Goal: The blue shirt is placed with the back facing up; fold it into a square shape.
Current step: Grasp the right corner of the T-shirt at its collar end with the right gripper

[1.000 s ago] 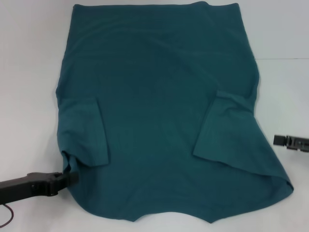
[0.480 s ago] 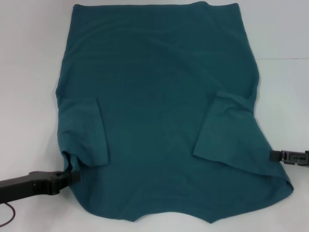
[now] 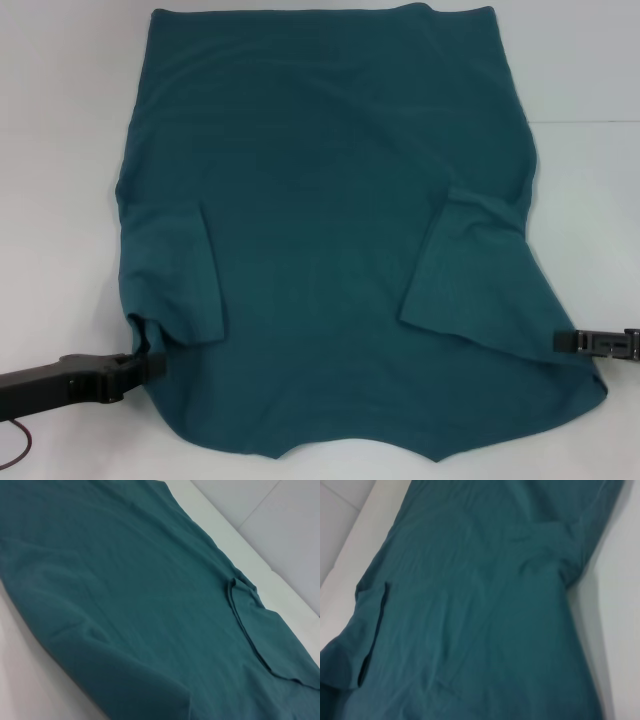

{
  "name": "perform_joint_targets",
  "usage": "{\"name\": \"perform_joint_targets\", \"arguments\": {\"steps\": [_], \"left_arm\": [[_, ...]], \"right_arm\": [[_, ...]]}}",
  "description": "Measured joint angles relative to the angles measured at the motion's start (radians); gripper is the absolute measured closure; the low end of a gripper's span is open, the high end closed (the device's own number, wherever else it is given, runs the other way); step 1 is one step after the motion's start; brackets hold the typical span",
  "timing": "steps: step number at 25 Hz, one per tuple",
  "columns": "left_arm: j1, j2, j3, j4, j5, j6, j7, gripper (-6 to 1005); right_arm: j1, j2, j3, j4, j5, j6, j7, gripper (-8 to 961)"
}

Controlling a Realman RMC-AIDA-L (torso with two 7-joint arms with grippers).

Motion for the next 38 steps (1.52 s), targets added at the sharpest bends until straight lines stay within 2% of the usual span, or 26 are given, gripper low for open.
{"name": "perform_joint_targets", "arguments": {"steps": [18, 24, 38], "left_arm": [[-0.002, -0.001, 0.0, 0.0, 0.0, -0.001, 0.0, 921], [-0.005, -0.002, 0.0, 0.0, 0.0, -0.002, -0.007, 917], [-0.014, -0.002, 0.0, -0.001, 0.0, -0.009, -0.01, 907]], "right_arm": [[0.014, 0.003, -0.026, -0.007, -0.035, -0.16, 0.028, 66], [0.019, -0.003, -0.028, -0.011, -0.086, -0.176, 0.082, 74], [0.03, -0.003, -0.02, -0.011, -0.092, -0.157, 0.089, 90]]}}
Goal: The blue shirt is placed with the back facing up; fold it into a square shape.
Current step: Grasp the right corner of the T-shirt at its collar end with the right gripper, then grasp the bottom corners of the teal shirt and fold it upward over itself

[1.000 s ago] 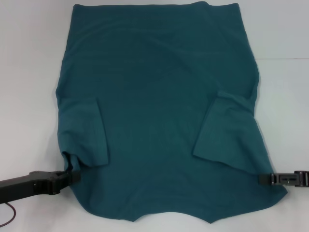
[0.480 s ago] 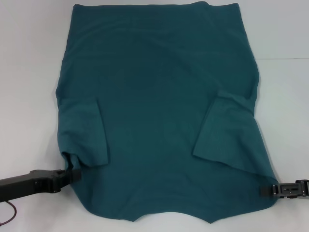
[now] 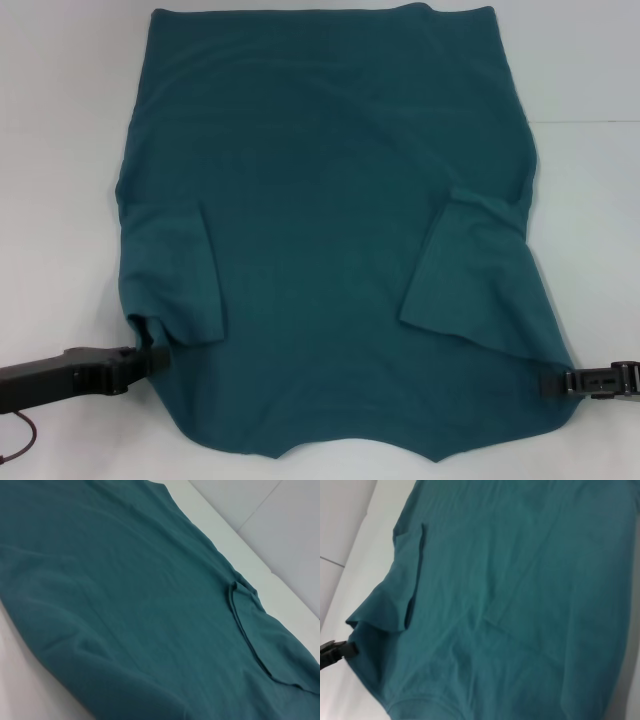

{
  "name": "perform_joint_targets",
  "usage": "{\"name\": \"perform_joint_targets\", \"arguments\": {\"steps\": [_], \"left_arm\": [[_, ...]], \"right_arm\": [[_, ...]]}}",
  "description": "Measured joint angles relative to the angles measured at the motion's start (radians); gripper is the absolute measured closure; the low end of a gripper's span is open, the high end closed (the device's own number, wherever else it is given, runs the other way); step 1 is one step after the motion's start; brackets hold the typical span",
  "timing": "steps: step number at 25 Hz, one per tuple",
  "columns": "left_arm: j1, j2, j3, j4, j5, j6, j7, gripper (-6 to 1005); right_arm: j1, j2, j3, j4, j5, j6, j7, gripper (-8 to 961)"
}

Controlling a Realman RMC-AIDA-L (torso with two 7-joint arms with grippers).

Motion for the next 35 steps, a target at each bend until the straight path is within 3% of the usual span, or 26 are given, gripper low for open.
{"name": "perform_joint_targets", "arguments": {"steps": [1, 4, 9, 25, 35], "left_arm": [[0.0, 0.0, 0.0, 0.0, 0.0, 0.0, 0.0, 907], [0.0, 0.0, 0.0, 0.0, 0.0, 0.0, -0.001, 904], [0.0, 0.001, 0.0, 0.0, 0.0, 0.0, -0.001, 901], [0.003, 0.005, -0.001, 0.002, 0.0, 0.004, -0.003, 890], [0.038, 0.017, -0.032, 0.044, 0.01, 0.077, -0.019, 883]], "right_arm": [[0.0, 0.0, -0.002, 0.0, 0.0, 0.003, 0.0, 91], [0.001, 0.002, -0.006, 0.001, -0.001, 0.001, 0.0, 297], [-0.005, 0.004, 0.001, 0.001, 0.0, -0.003, -0.002, 537], [-0.024, 0.007, 0.043, 0.0, 0.005, -0.008, -0.058, 870], [-0.078, 0.009, 0.134, 0.003, 0.006, -0.077, -0.168, 870]]}}
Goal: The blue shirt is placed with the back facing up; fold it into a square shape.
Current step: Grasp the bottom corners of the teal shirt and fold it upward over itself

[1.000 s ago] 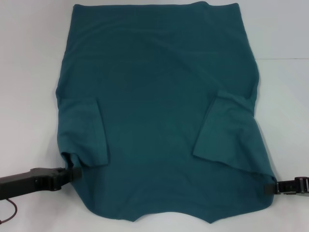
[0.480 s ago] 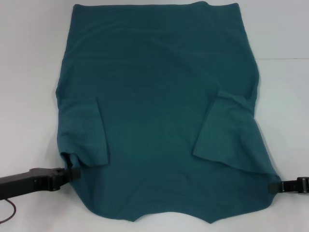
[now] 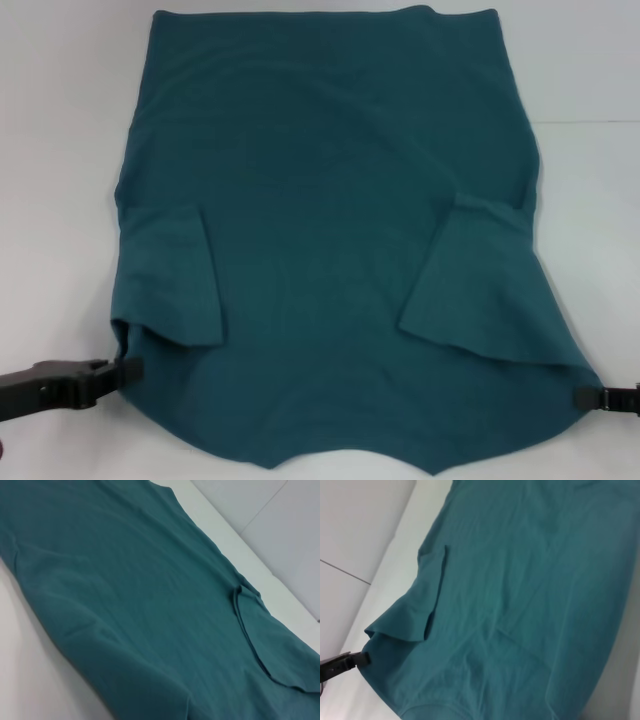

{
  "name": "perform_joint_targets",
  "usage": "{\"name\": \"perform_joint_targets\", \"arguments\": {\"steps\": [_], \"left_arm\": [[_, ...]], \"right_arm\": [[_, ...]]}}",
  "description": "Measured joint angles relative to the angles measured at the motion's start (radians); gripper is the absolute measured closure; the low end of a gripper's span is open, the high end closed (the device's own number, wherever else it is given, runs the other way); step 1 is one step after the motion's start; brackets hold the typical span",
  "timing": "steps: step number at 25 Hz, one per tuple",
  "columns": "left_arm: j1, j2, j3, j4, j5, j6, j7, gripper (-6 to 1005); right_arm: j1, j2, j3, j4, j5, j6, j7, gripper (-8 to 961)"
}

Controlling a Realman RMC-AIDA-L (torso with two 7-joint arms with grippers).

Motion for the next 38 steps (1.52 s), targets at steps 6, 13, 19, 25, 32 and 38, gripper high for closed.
{"name": "perform_joint_targets", "arguments": {"steps": [6, 13, 19, 25, 32, 38], "left_arm": [[0.037, 0.001, -0.022, 0.031, 0.005, 0.058, 0.0, 879], [0.069, 0.003, -0.052, 0.046, 0.016, 0.117, 0.0, 874], [0.09, 0.003, -0.063, 0.065, 0.019, 0.186, 0.0, 870], [0.122, -0.002, -0.09, 0.082, 0.039, 0.224, -0.01, 866], [0.151, -0.006, -0.127, 0.085, 0.041, 0.266, -0.01, 861], [0.138, -0.007, -0.128, 0.076, 0.041, 0.255, -0.01, 857]], "right_arm": [[-0.036, -0.003, 0.027, -0.002, 0.0, -0.043, -0.052, 870], [-0.074, -0.01, 0.033, -0.004, -0.002, -0.082, -0.084, 870], [-0.1, -0.011, 0.032, -0.015, -0.006, -0.119, -0.114, 870], [-0.123, -0.01, 0.028, -0.018, -0.009, -0.163, -0.16, 869], [-0.14, -0.012, 0.031, -0.019, -0.041, -0.185, -0.178, 869], [-0.143, -0.014, 0.037, -0.041, -0.041, -0.206, -0.177, 869]]}}
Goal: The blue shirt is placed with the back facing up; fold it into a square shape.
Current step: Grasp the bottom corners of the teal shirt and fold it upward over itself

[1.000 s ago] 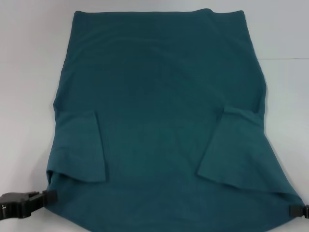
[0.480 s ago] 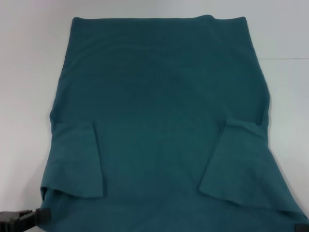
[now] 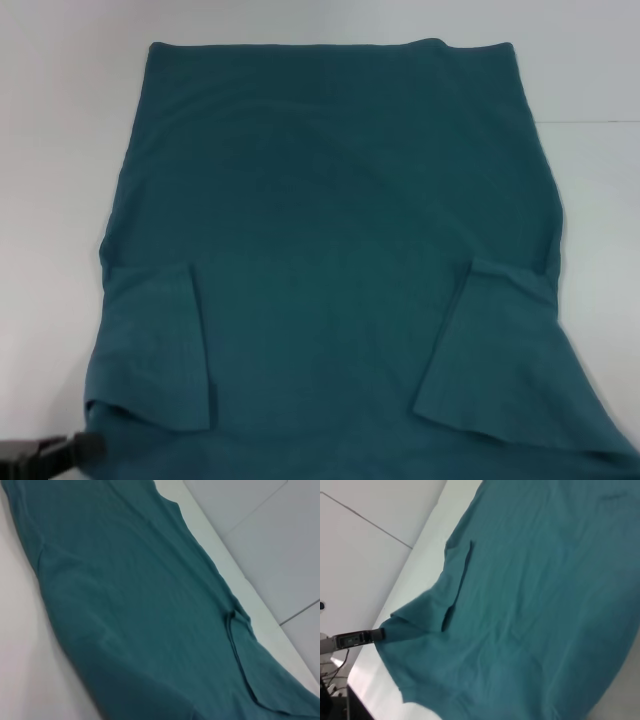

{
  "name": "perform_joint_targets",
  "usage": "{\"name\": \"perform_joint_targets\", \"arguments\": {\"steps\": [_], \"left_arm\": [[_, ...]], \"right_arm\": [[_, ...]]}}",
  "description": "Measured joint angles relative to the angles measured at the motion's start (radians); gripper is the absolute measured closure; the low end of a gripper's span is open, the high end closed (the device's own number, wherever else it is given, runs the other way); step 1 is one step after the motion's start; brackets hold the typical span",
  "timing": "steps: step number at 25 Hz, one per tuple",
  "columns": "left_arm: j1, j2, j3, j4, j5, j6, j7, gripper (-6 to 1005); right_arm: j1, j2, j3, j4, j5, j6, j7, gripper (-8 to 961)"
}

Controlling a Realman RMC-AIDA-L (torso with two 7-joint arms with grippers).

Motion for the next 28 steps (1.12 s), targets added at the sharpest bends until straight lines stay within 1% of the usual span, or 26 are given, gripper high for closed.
{"name": "perform_joint_targets", "arguments": {"steps": [4, 6, 7, 10, 12, 13, 17, 23, 26, 28], "left_arm": [[-0.066, 0.012, 0.0, -0.023, -0.007, -0.011, -0.013, 854], [-0.129, 0.025, 0.0, -0.05, -0.01, -0.038, -0.025, 853], [-0.148, 0.029, 0.0, -0.059, -0.01, -0.052, -0.029, 852], [-0.247, 0.052, 0.0, -0.111, -0.016, -0.117, -0.044, 850], [-0.3, 0.061, 0.0, -0.14, -0.029, -0.172, -0.051, 849], [-0.332, 0.064, 0.0, -0.154, -0.037, -0.212, -0.055, 848], [-0.412, 0.073, 0.001, -0.192, -0.064, -0.319, -0.067, 845], [-0.481, 0.078, 0.009, -0.247, -0.16, -0.516, -0.073, 841], [-0.503, 0.075, 0.01, -0.271, -0.201, -0.603, -0.054, 839], [-0.516, 0.073, 0.011, -0.287, -0.228, -0.652, -0.033, 838]], "right_arm": [[0.043, -0.006, 0.036, -0.002, 0.009, 0.043, 0.027, 869], [0.076, -0.008, 0.066, 0.003, 0.011, 0.07, 0.037, 869], [0.097, -0.008, 0.083, 0.006, 0.011, 0.083, 0.041, 869], [0.164, -0.008, 0.116, 0.009, 0.012, 0.124, 0.065, 869], [0.209, -0.007, 0.126, 0.009, 0.019, 0.17, 0.086, 869], [0.23, -0.005, 0.129, 0.009, 0.025, 0.195, 0.092, 869], [0.294, 0.001, 0.125, 0.009, 0.074, 0.292, 0.097, 869], [0.38, 0.005, 0.116, 0.01, 0.12, 0.446, 0.099, 876], [0.422, 0.011, 0.1, 0.027, 0.121, 0.553, 0.103, 868], [0.449, 0.012, 0.086, 0.046, 0.122, 0.616, 0.102, 862]]}}
